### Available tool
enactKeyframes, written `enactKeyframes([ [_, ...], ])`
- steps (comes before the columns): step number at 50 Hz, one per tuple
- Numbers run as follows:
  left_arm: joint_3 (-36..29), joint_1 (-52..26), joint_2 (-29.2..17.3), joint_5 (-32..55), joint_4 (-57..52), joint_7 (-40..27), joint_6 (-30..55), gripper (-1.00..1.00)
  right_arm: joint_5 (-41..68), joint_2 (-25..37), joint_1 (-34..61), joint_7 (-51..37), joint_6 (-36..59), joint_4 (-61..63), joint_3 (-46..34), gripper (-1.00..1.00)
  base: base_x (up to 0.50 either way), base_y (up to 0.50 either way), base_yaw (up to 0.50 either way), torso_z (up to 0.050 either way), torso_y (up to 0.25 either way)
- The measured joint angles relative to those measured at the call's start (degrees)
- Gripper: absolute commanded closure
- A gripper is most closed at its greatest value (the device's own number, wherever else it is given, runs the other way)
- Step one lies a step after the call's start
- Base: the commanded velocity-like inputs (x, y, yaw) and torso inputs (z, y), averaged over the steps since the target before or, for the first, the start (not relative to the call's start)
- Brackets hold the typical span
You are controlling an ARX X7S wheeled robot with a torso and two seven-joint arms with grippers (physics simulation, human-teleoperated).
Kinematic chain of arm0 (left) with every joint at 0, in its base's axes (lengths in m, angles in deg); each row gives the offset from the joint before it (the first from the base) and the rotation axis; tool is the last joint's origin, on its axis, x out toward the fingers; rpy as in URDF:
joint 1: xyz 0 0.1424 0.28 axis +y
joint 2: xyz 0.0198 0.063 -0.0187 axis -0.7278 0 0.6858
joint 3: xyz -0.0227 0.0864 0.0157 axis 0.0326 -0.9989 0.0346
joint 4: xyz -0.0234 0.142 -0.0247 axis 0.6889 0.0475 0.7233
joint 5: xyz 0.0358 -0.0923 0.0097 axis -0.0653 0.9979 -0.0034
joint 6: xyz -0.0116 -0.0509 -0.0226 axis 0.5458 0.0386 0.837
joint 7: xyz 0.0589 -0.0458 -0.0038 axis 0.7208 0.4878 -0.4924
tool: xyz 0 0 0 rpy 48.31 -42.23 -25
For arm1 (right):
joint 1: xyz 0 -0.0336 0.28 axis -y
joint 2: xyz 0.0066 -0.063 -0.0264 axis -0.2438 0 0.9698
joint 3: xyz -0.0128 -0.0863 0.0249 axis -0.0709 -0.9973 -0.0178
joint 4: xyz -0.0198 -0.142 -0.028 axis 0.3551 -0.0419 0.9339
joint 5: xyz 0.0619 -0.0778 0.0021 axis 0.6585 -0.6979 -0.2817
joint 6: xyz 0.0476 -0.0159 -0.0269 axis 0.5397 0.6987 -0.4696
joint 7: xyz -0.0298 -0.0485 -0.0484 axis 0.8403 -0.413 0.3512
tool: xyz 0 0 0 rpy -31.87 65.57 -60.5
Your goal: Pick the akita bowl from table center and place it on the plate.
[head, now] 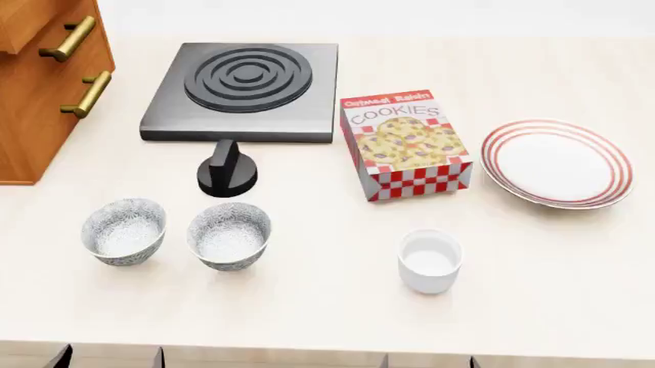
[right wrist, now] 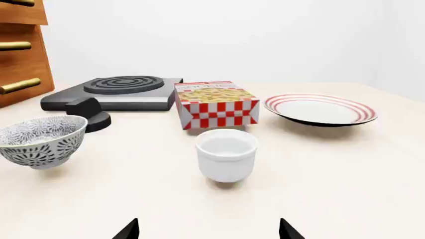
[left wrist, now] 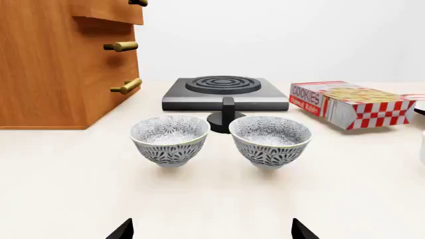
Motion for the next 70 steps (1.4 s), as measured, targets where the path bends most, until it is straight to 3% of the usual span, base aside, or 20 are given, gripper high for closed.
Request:
enactKeyframes([
  [19, -1.4, 1.8, -2.2, 7.3, -5.8, -2.1, 7.0, -1.00, 4.8, 2.3, -3.4, -3.5, 0.6, 6.3, -0.6, -1.00, 0.00, 0.00, 0.00, 0.000, 0.000],
  [35, 1.1, -3.3, -5.9, 12.9, -12.4, -4.5, 15.9, -1.00, 11.5, 4.4, -13.0, -11.1, -0.2, 25.9, 10.4, -1.00, 0.00, 0.00, 0.00, 0.000, 0.000],
  [48, 4.2, -6.0, -7.5, 16.0, -12.3, -5.7, 17.3, -1.00, 14.0, 5.3, -18.5, -14.3, -2.9, 32.8, 15.5, -1.00, 0.39, 0.00, 0.00, 0.000, 0.000],
  [70, 6.8, -7.1, -8.2, 20.3, -12.2, -7.5, 18.8, -1.00, 17.0, 6.5, -21.1, -16.3, -5.4, 34.2, 16.9, -1.00, 0.38, 0.00, 0.00, 0.000, 0.000],
])
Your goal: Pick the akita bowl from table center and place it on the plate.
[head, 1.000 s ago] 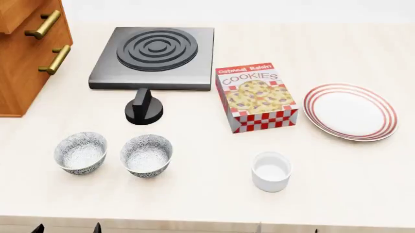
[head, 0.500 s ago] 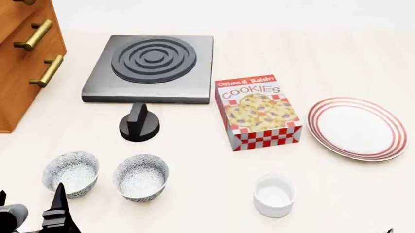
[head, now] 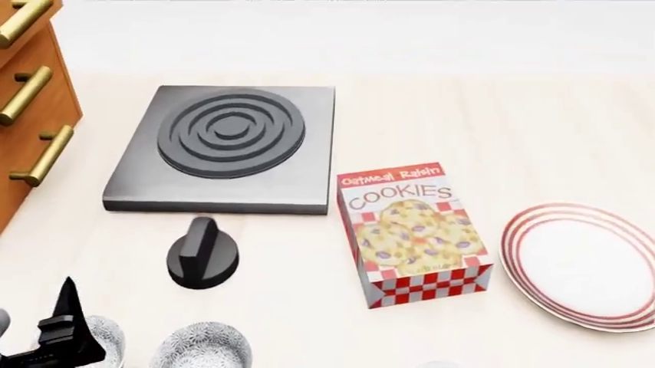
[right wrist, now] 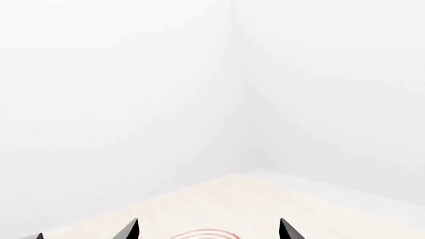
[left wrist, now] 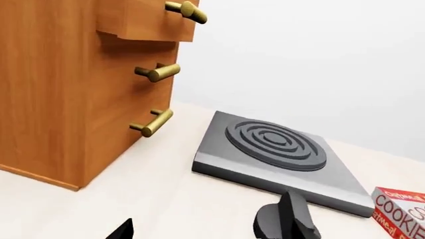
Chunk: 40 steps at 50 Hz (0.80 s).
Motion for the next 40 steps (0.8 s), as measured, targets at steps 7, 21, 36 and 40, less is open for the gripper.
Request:
enactKeyframes([
  [7, 0.2, -0.2, -0.2, 0.6, 0.2, -0.4, -0.1, -1.00, -0.1, 0.2, -0.3, -0.6, -0.7, 0.1, -0.2, -1.00, 0.00, 0.00, 0.00, 0.000, 0.000],
  [21, 0.5, -0.2, -0.6, 2.1, 0.0, -1.3, 0.5, -1.00, -0.8, 0.8, -0.9, -1.5, -1.6, 0.1, -0.9, -1.00, 0.21, 0.00, 0.00, 0.000, 0.000],
  [36, 2.0, 0.4, -1.7, 3.4, -0.1, -2.2, 0.1, -1.00, 2.8, 6.4, 5.2, -0.4, 15.4, 6.0, -10.0, -1.00, 0.00, 0.00, 0.00, 0.000, 0.000],
  [40, 3.2, 0.6, -2.1, 3.9, 0.2, -2.6, -0.3, -1.00, 4.9, 8.4, 10.0, 0.4, 23.4, 8.2, -14.3, -1.00, 0.00, 0.00, 0.00, 0.000, 0.000],
])
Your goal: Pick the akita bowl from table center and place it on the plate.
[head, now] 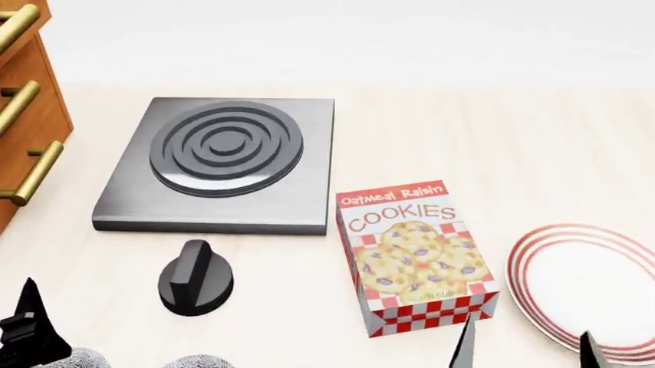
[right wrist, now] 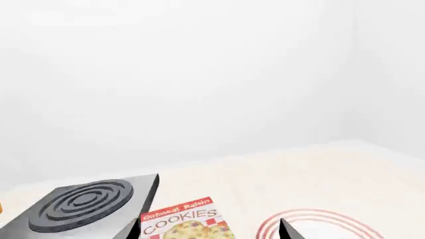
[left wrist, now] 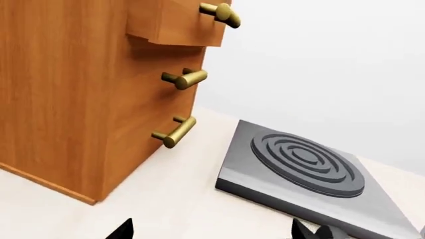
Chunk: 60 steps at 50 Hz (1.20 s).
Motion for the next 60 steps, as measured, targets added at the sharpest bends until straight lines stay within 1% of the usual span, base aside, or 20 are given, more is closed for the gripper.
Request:
enactKeyframes([
  [6, 1.8, 0.1, -0.6, 0.5, 1.1, -0.5, -0.8, -1.00, 3.4, 1.7, 6.9, 1.3, 9.7, 1.4, -5.1, -1.00, 0.00, 0.00, 0.00, 0.000, 0.000],
  [15, 4.3, 0.3, -1.5, 1.0, 2.4, -1.5, -2.0, -1.00, 10.7, 1.7, 16.4, 3.3, 20.9, 0.0, -9.0, -1.00, 0.00, 0.00, 0.00, 0.000, 0.000],
  [20, 5.3, 0.4, -1.7, 1.2, 3.1, -1.8, -2.5, -1.00, 15.4, 1.0, 21.2, 3.7, 26.5, -1.5, -9.7, -1.00, 0.00, 0.00, 0.00, 0.000, 0.000],
  [28, 5.9, 0.5, -1.9, 1.0, 4.6, -2.1, -3.8, -1.00, 24.7, -1.7, 26.8, 2.9, 33.7, -4.8, -7.6, -1.00, 0.00, 0.00, 0.00, 0.000, 0.000],
  [37, 6.6, 0.7, -2.0, 1.2, 5.5, -2.3, -4.9, -1.00, 31.2, -3.4, 29.1, 1.8, 38.5, -8.1, -6.5, -1.00, 0.00, 0.00, 0.00, 0.000, 0.000],
  [46, 7.2, 1.1, -2.0, 1.2, 6.2, -2.5, -6.1, -1.00, 35.7, -3.3, 29.9, -0.3, 43.3, -9.8, -6.3, -1.00, 0.00, 0.00, 0.00, 0.000, 0.000],
  [53, 7.5, 1.4, -2.0, 1.3, 6.8, -2.6, -6.7, -1.00, 38.1, -2.5, 30.2, -2.5, 46.7, -10.4, -6.4, -1.00, 0.00, 0.00, 0.00, 0.000, 0.000],
  [60, 8.2, 1.9, -2.1, 2.3, 6.9, -2.5, -7.0, -1.00, 38.0, -1.9, 31.0, -2.5, 47.8, -13.5, -7.5, -1.00, 0.00, 0.00, 0.00, 0.000, 0.000],
])
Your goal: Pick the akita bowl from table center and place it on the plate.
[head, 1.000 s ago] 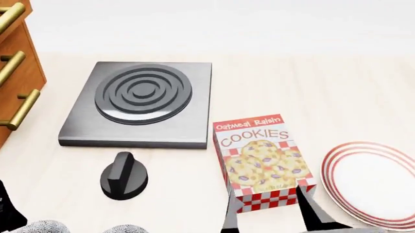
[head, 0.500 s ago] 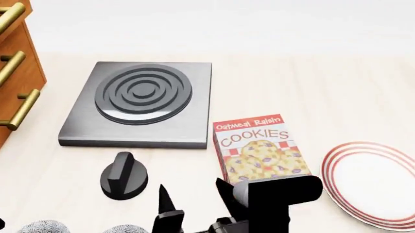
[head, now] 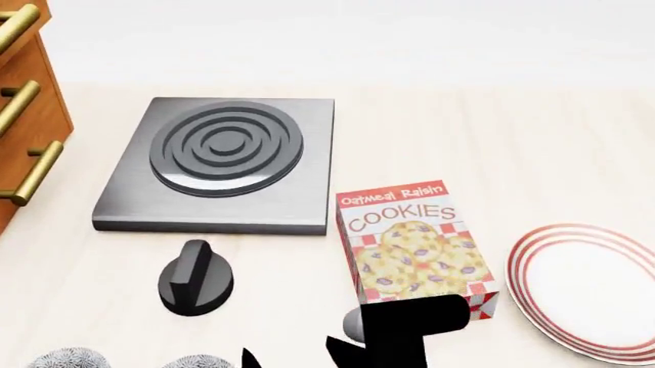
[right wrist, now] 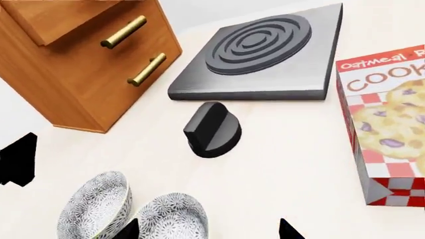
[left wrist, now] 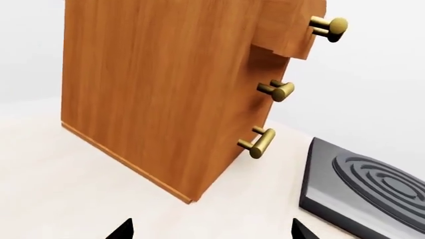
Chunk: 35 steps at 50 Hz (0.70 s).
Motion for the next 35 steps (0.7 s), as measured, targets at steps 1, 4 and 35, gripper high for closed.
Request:
enactKeyframes([
  [1, 0.2, 0.1, 0.0, 0.2, 0.0, 0.0, 0.0, -1.00, -0.2, 0.0, 0.2, 0.2, 0.0, -0.9, -0.2, -1.00, 0.00, 0.00, 0.00, 0.000, 0.000],
  [4, 0.5, 0.3, -0.1, 0.6, 0.0, 0.0, 0.0, -1.00, -0.6, -0.1, 0.7, 0.7, -0.1, -3.0, -0.9, -1.00, 0.00, 0.00, 0.00, 0.000, 0.000],
  [35, 1.3, 1.2, -0.6, 2.5, 0.0, -0.5, -0.2, -1.00, -2.0, -0.3, 5.1, 3.5, 0.2, -14.0, -5.4, -1.00, 0.00, 0.00, 0.00, 0.000, 0.000],
])
